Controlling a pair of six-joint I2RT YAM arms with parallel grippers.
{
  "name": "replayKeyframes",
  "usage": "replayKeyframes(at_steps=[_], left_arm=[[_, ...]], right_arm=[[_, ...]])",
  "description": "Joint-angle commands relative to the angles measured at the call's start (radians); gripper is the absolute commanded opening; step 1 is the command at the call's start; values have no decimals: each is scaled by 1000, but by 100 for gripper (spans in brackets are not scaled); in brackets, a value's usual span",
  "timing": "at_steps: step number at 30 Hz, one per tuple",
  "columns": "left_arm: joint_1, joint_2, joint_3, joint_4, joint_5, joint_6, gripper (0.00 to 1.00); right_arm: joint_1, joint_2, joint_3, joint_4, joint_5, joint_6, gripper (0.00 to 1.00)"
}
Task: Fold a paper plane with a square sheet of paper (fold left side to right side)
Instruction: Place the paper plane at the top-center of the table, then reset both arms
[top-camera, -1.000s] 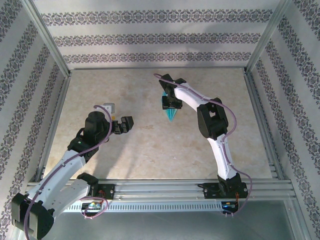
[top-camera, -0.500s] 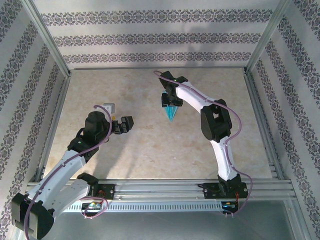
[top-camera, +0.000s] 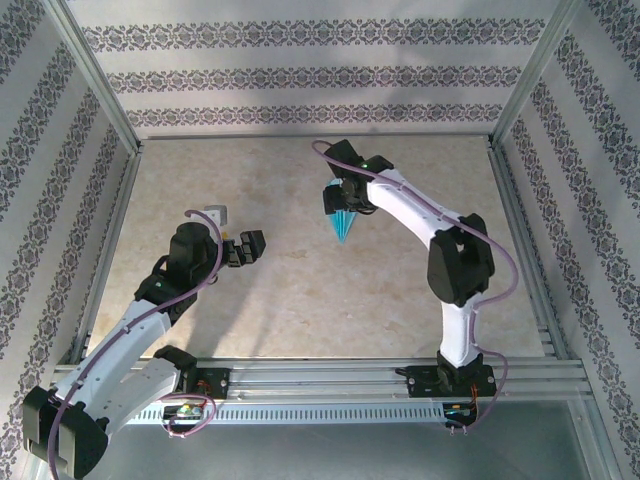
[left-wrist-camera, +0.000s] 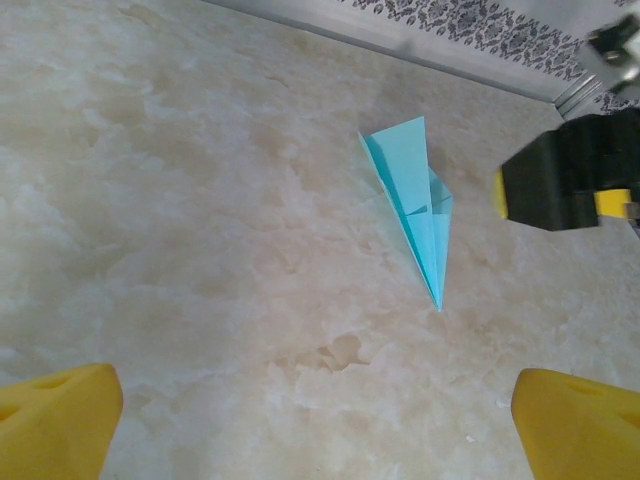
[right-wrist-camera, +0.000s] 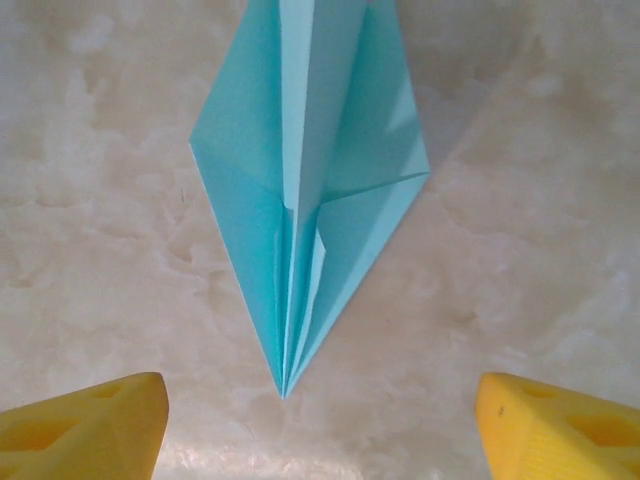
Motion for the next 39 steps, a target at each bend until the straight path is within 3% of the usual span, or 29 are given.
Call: replayKeyframes(at_steps=[1, 20, 31, 39], left_arm=[[23, -22, 41, -36, -31, -31, 100], [38, -92, 106, -183, -101, -10, 100], [39, -133, 143, -246, -211, 32, 100], [41, -146, 122, -206, -365, 117, 100]], right_arm=[[4, -100, -69, 35, 47, -15, 98], [-60, -613, -507, 198, 73, -50, 98], [-203, -875, -762, 359, 20, -82, 98], [-329, -1021, -940, 468, 65, -125, 98]])
